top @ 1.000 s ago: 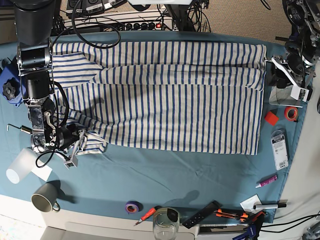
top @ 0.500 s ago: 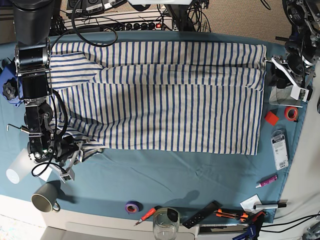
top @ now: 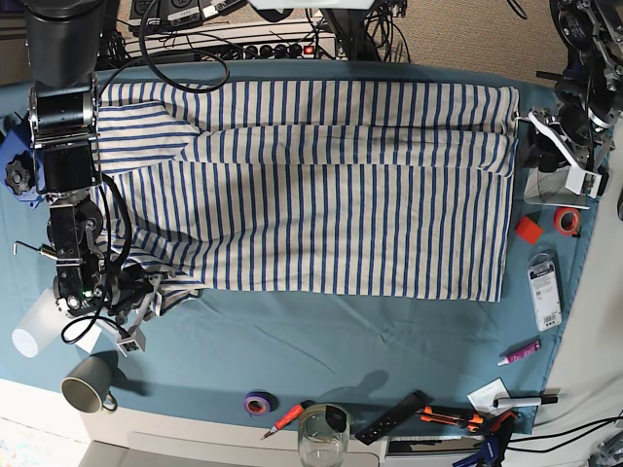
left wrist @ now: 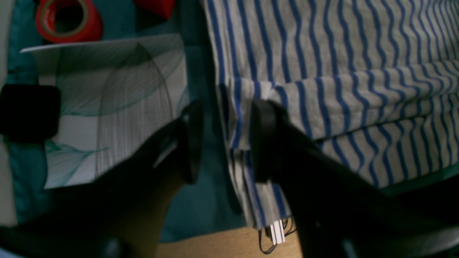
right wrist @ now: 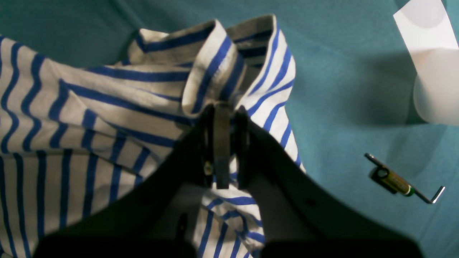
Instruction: Fold the T-shirt properly
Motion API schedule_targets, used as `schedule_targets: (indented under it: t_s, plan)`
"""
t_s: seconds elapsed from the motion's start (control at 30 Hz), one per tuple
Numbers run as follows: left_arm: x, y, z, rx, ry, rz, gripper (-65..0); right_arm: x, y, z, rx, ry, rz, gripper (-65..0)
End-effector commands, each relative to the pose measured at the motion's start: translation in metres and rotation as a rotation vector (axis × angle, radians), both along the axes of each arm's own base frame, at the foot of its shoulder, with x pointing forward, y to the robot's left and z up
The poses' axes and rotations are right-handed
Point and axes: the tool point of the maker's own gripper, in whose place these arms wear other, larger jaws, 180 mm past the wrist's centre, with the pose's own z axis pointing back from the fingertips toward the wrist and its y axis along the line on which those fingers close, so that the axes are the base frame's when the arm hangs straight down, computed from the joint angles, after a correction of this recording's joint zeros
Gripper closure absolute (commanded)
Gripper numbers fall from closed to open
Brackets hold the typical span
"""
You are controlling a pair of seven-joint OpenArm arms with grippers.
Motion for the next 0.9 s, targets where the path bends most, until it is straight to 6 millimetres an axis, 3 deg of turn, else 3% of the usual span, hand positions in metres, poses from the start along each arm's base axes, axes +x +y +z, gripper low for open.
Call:
schedule_targets:
  t_s: [0.0,0.4,0.53,0.87]
  plan:
    - [0.007,0.001,0.012,0.003,-0.05,-0.005,-23.0,0.014,-0.007,0.024,-0.01,-0.068,-0.006,0.0]
    - [0.007,0.001,0.012,0.003,-0.05,-0.005,-23.0,0.01,-0.008,0.022,-0.018,-0.04,0.001,0.0]
    - [0.007,0.001,0.012,0.003,-0.051,-0.005,-23.0,0.007,-0.007,0.017,-0.019,-0.029,0.01,-8.2]
    - [0.008,0.001,0.013,0.001,-0.058,-0.004,-23.0,0.005,-0.006,0.013,-0.016,-0.028,0.013,-8.2]
